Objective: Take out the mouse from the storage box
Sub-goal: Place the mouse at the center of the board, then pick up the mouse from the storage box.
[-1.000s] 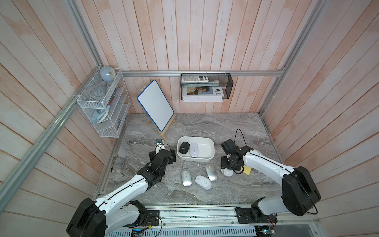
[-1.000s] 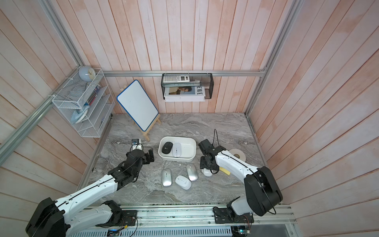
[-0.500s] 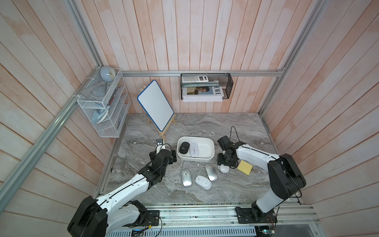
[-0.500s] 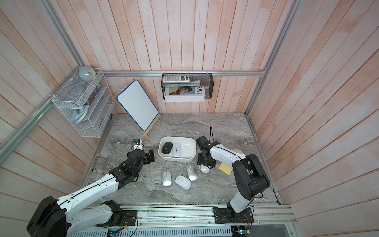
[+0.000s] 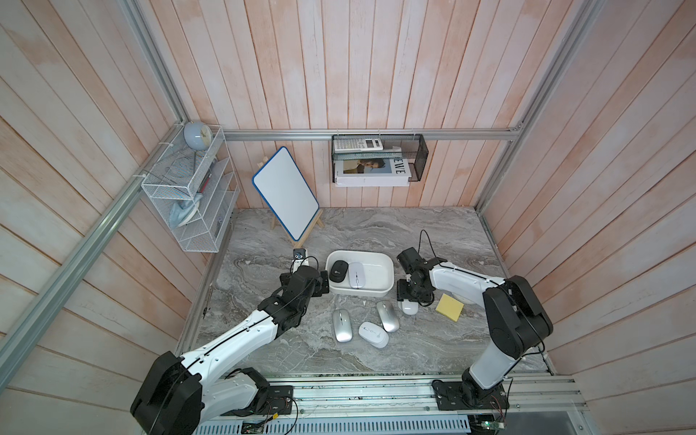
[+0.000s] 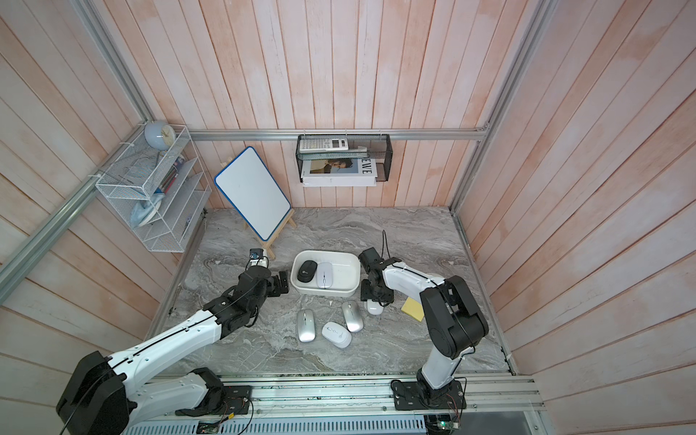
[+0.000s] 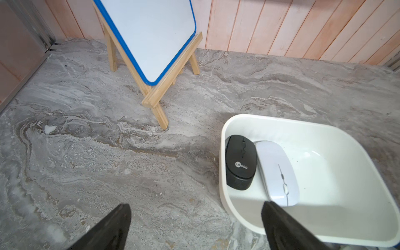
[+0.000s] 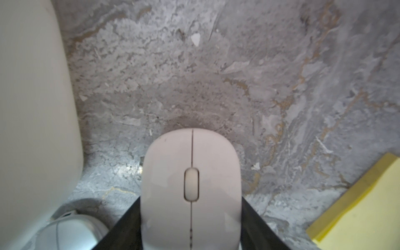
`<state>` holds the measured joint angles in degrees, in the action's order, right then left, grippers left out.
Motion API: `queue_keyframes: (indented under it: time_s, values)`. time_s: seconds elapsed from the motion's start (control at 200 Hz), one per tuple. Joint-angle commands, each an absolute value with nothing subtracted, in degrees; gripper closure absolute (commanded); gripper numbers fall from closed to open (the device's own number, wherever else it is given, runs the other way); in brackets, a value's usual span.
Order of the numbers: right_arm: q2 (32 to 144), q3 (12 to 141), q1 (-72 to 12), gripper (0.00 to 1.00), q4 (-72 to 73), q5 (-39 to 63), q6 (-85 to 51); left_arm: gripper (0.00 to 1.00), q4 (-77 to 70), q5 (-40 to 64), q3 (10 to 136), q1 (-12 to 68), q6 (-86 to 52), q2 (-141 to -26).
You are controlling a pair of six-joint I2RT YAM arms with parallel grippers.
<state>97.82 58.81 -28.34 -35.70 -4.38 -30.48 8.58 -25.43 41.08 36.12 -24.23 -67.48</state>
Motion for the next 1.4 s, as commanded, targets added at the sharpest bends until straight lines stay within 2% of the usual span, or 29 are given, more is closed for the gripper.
queue_keyframes:
  time_s: [0.0,0.17,0.39,0.71,1.01,1.395]
  values:
    - [96.5,59.8,-28.0,0.3,-35.8,-5.4,-28.6,0.0,14.1,-22.6,46.5,36.4,-25.7,-70.1]
    - [92.5,58.7,-28.0,0.23,-37.5,-8.8,-26.6,0.0,21.9,-22.3,56.6,39.5,-27.3,-78.7]
    - [84.6,55.9,-28.1,0.22,-39.0,-12.2,-25.0,0.01,28.3,-20.0,68.7,42.8,-27.9,-90.9]
    - [74.3,49.3,-28.0,0.22,-35.7,-10.6,-24.3,0.06,34.3,-20.5,80.0,43.8,-27.0,-104.1]
    - [73.0,46.5,-28.0,0.22,-33.1,-9.9,-24.5,0.09,42.5,-20.2,88.7,43.8,-21.8,-113.8]
    - [74.1,45.5,-28.0,0.22,-31.7,-8.6,-23.8,0.13,42.3,-12.2,93.9,44.2,-24.9,-120.5]
